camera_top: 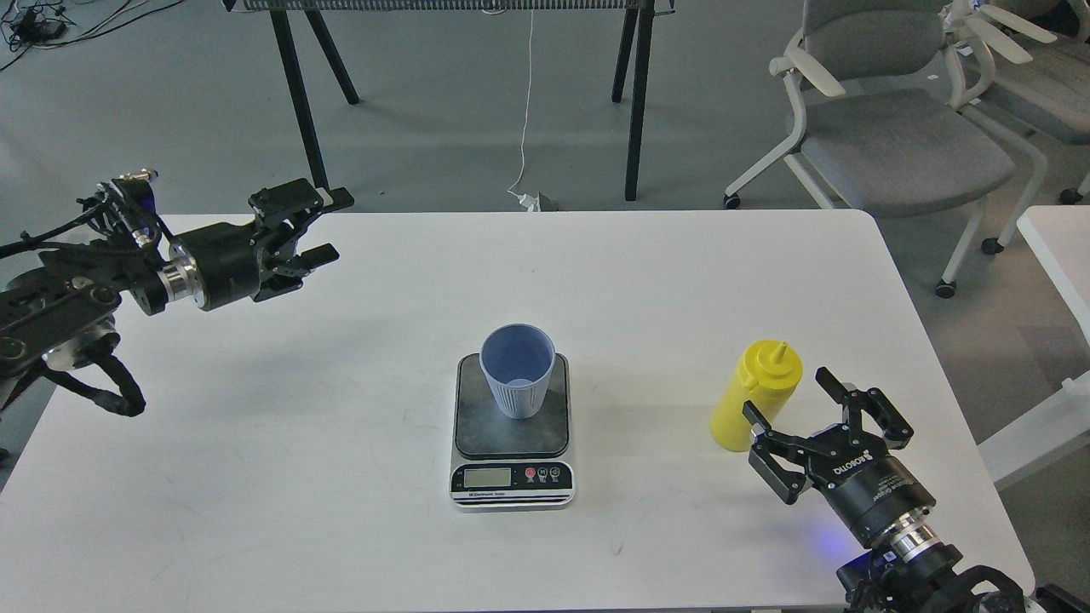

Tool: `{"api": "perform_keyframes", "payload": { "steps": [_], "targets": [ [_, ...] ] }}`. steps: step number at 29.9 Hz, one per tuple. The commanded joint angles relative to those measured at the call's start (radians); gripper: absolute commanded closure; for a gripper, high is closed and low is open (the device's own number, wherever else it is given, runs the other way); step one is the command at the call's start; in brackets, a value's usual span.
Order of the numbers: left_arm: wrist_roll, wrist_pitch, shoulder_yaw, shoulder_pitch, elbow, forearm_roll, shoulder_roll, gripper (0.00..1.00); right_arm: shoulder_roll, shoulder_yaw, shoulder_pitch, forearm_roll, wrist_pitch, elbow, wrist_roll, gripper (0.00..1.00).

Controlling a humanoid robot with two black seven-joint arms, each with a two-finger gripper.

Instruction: Pour seasoning into cup on scale with both arms

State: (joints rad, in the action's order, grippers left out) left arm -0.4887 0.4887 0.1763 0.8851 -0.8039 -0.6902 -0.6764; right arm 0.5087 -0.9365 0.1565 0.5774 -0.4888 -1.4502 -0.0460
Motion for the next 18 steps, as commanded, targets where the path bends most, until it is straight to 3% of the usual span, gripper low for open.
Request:
{"api": "perform_keyframes", "payload": {
  "steps": [1, 11, 18],
  "targets": [
    [0.0, 0.0, 0.0, 0.0, 0.0, 0.0, 0.0, 0.01, 0.039, -0.022, 0.073, -0.001, 0.0, -0.056, 0.0, 0.02],
    [0.0, 0.0, 0.0, 0.0, 0.0, 0.0, 0.0, 0.01, 0.224, -0.119, 0.294, 0.007, 0.0, -0.157, -0.008, 0.02],
    [0.0, 0.0, 0.002, 0.0, 0.003, 0.0, -0.002, 0.01, 0.272, -0.349, 0.223, 0.013, 0.0, -0.07, -0.002, 0.02]
  ]
}}
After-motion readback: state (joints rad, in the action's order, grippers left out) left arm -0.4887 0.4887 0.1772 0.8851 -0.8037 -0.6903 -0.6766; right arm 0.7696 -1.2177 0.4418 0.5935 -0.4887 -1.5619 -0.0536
